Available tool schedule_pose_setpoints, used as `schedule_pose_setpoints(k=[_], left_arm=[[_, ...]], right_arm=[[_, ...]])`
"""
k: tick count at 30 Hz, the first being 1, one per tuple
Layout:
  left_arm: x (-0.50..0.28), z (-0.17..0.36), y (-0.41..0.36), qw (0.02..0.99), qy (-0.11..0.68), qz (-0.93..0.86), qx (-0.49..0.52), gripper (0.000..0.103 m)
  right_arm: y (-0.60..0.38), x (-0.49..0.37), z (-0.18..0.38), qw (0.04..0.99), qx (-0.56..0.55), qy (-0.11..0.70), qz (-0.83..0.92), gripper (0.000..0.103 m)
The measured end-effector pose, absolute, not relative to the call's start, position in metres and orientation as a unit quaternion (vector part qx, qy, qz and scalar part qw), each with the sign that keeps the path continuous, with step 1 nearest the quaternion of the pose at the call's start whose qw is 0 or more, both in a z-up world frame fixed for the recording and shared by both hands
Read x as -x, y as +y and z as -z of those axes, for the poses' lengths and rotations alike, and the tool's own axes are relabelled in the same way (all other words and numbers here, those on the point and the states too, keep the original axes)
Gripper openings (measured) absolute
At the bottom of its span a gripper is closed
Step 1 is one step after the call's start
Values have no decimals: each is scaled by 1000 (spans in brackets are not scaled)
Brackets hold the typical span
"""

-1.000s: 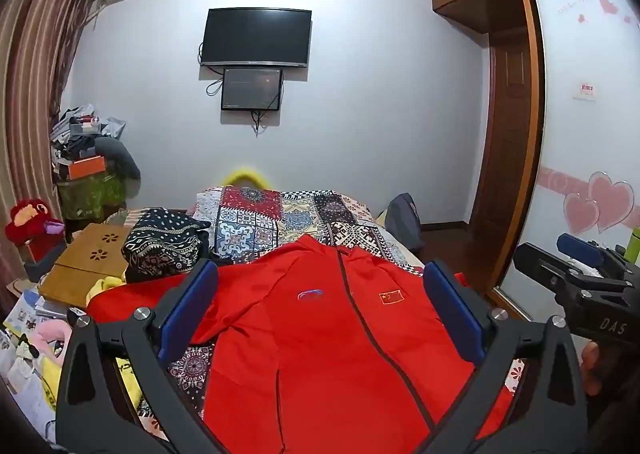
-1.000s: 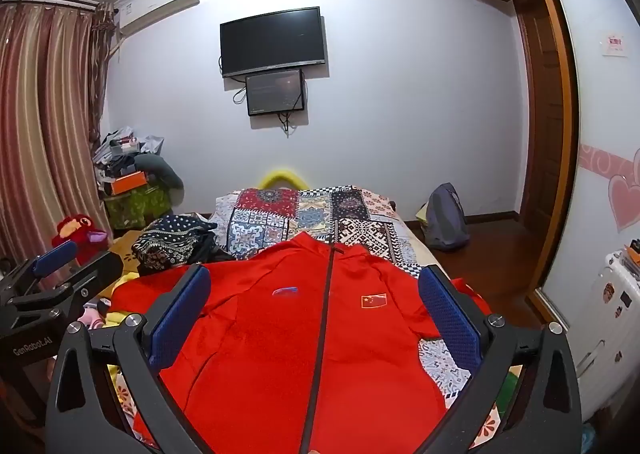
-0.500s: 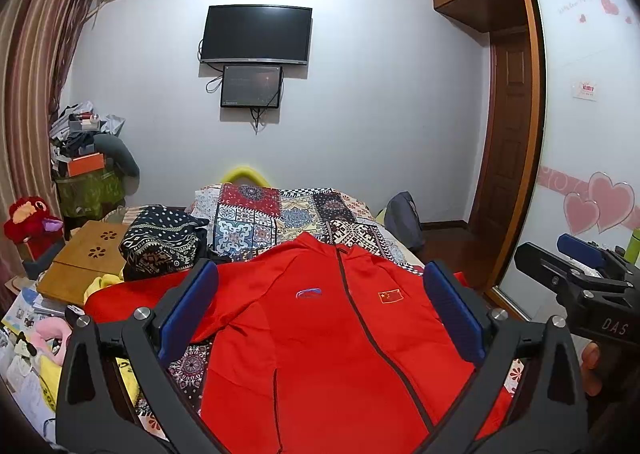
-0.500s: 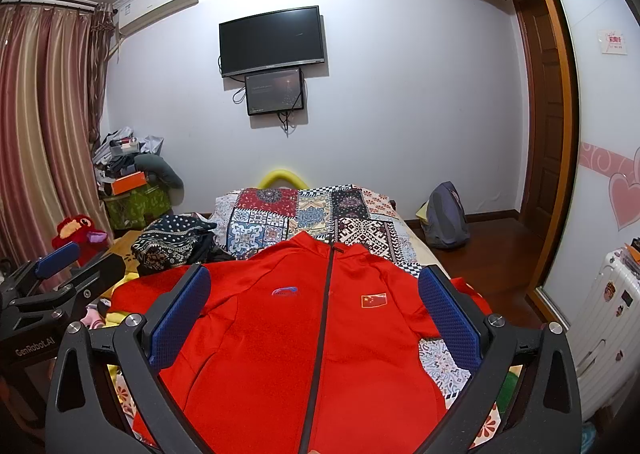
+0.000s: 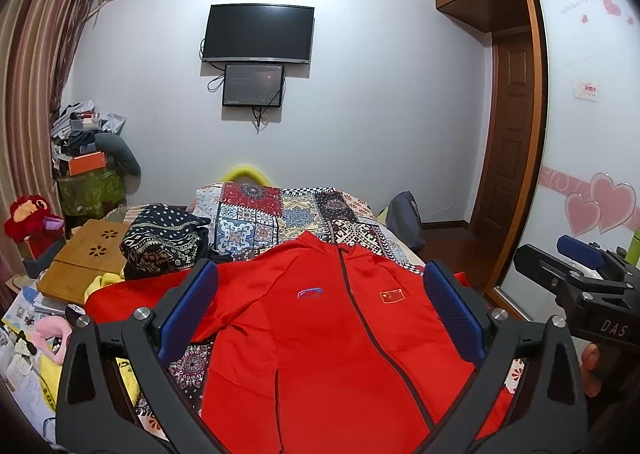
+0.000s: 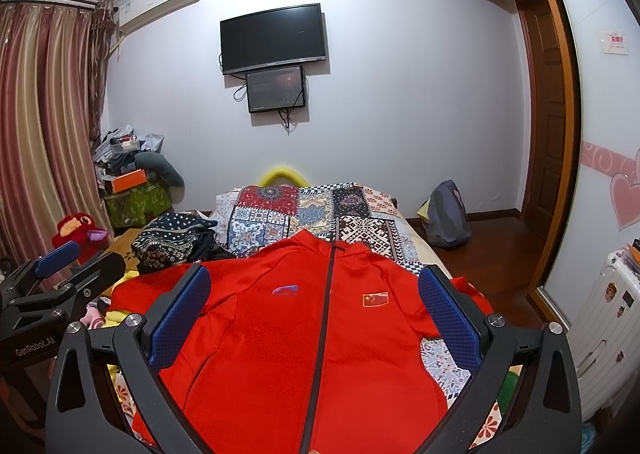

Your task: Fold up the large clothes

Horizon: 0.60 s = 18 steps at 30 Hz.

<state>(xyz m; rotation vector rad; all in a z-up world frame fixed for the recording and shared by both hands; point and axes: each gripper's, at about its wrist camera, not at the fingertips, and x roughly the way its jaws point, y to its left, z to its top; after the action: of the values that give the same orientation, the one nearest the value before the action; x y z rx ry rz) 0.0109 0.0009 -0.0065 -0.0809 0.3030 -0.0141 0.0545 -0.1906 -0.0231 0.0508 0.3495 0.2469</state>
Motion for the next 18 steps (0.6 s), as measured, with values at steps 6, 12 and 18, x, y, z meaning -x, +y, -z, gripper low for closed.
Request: schedule_pose_setpoints(k=[6,12,18], left_arm=[[-13,9,-1,987,154,1,39,103],[-14,9,-1,987,156,2,43,103],[-15,9,-1,987,156,2,42,103]], right_arm=[[-190,-55,24,977,-27,174,-124,103],[-189,-55,25,976,-27,175,-124,103],[-189,-55,25,976,-27,175,-124,103]])
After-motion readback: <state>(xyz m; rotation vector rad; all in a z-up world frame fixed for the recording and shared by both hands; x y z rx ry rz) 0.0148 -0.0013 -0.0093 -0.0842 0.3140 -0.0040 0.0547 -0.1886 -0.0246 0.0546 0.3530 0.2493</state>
